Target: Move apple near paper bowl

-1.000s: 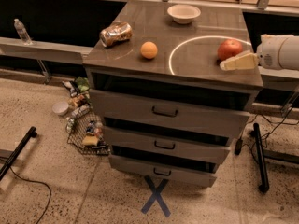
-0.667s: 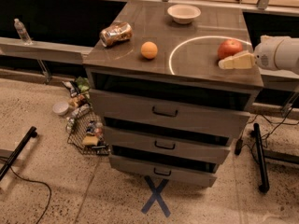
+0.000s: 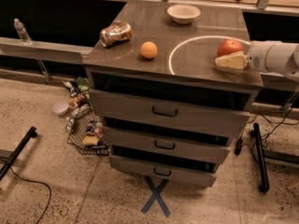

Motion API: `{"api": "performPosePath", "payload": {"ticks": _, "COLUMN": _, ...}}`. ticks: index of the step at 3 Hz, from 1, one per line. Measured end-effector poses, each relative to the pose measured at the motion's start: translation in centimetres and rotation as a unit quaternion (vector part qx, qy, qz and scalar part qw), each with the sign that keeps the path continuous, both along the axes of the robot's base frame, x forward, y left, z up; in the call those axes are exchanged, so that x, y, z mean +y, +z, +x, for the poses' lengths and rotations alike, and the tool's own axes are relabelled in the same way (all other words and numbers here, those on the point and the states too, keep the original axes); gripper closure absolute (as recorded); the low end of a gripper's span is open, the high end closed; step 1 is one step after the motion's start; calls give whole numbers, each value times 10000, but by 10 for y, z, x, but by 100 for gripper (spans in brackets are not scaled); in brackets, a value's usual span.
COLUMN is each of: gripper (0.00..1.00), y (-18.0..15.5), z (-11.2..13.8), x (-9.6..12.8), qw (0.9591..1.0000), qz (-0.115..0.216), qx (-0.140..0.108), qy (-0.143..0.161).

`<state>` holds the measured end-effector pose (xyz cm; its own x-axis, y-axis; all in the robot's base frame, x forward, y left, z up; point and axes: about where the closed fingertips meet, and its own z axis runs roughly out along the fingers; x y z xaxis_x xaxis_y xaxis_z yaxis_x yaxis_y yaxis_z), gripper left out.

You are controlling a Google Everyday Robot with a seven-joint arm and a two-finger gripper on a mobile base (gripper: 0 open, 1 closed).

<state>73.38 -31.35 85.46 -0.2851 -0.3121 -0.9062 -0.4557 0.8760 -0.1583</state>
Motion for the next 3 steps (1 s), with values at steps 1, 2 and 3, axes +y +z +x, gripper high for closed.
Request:
{"api": "performPosePath", "payload": {"ticks": 1, "gripper": 41, "y": -9, "z": 0, "x": 3, "qw": 9996, "qz": 245, "qx": 110, "qy": -24}}
{"api": "performPosePath", "payload": {"ticks": 2, "gripper": 64, "y": -15, "z": 2, "x": 6, "qw": 9994, "qz": 283, "qx": 188, "qy": -23}}
{"api": "performPosePath", "payload": {"ticks": 3, "gripper": 88, "y": -14, "z": 23, "x": 18, "qw": 9998, "qz": 181, "qx": 100, "qy": 76}}
